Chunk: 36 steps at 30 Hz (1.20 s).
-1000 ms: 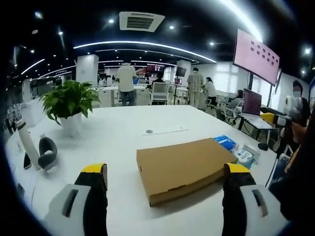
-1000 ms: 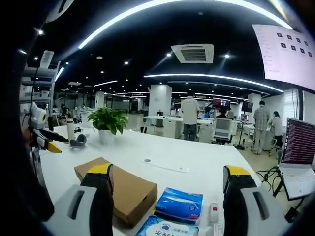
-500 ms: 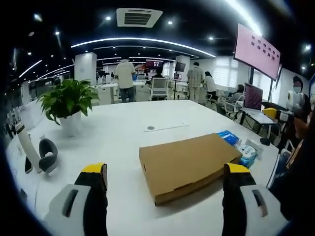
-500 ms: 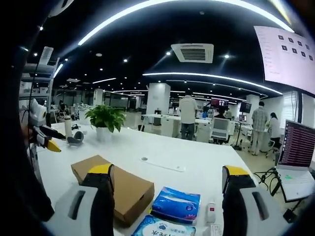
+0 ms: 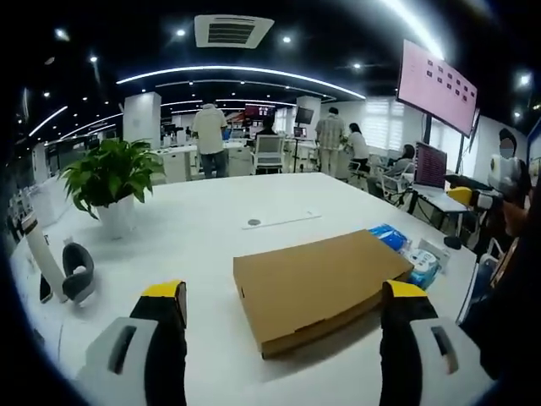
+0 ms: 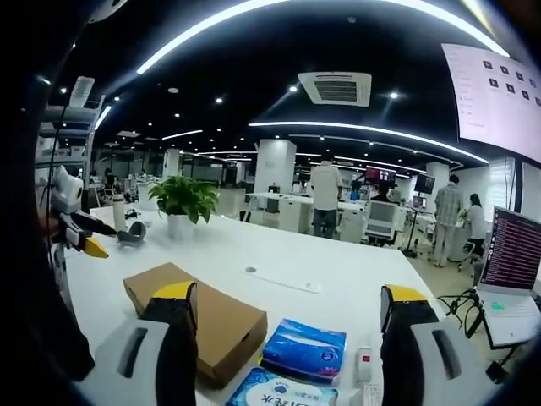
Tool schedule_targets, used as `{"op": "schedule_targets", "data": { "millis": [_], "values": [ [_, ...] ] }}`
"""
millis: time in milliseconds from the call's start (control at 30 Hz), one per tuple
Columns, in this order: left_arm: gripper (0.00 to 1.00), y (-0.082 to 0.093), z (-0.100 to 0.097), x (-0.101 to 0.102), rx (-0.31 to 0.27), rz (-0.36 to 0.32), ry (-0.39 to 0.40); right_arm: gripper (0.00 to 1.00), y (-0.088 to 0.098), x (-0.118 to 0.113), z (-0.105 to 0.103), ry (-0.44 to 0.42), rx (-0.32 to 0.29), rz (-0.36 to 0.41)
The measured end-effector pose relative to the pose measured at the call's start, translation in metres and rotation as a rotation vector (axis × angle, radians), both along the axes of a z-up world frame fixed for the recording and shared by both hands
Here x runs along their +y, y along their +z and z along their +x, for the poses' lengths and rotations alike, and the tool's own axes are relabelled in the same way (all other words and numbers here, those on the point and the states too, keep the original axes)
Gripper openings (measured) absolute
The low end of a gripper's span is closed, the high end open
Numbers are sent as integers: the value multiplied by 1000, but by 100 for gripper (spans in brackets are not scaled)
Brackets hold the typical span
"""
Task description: Operate the shoe box by opening the lid, removing the specified soft item, and placing it in the target area until the item is outside and the box remains undamaged.
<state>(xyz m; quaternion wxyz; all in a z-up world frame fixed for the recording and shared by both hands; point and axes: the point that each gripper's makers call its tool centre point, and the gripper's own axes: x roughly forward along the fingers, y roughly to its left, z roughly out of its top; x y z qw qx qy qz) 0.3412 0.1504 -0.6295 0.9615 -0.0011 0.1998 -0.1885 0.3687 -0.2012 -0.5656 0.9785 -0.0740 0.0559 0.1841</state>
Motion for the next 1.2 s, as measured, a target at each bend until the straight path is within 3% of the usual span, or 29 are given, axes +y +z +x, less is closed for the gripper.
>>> {"op": "schedule_targets", "data": {
  "millis": [233, 1200],
  "values": [
    [99, -2, 1, 3, 27, -19, 15, 90, 0, 2, -2, 8, 2, 1],
    [99, -1, 4, -3, 17, -32, -5, 88, -3, 12, -5, -11, 8, -5]
  ]
}}
